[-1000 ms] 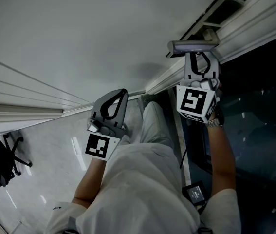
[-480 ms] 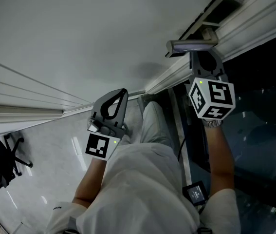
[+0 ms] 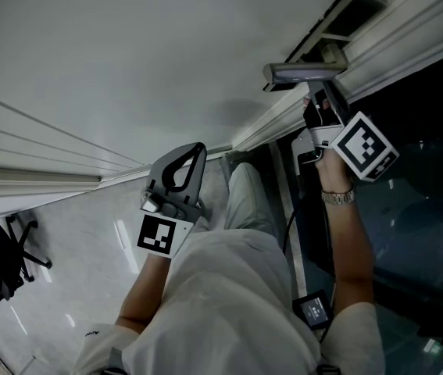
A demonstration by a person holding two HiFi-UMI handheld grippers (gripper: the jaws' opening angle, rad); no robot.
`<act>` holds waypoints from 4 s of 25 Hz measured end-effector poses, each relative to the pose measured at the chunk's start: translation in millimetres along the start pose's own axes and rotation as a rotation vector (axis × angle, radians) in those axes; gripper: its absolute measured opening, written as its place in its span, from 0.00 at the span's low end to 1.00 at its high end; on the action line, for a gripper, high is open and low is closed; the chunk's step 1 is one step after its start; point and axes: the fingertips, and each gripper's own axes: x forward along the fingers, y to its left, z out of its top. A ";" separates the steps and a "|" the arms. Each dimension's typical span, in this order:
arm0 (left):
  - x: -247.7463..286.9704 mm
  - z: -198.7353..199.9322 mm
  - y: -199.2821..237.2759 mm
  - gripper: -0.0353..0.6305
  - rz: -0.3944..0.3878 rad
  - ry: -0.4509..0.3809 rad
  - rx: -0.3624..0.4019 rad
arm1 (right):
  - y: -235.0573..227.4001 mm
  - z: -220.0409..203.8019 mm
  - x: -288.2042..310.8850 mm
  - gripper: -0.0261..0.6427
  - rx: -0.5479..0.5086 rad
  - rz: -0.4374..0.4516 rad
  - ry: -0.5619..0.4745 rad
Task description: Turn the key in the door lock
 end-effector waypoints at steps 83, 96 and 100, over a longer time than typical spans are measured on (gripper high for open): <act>5.0 -9.2 -2.6 0.06 -0.015 0.015 -0.011 | 5.3 -9.5 0.0 0.06 -0.406 -0.165 0.032; 4.5 -7.1 -6.7 0.06 -0.009 0.009 -0.002 | -9.0 -9.8 -0.5 0.06 0.336 0.075 0.029; 5.7 -8.1 -9.8 0.06 -0.013 0.013 0.001 | -8.4 -11.2 1.1 0.07 0.561 0.138 0.013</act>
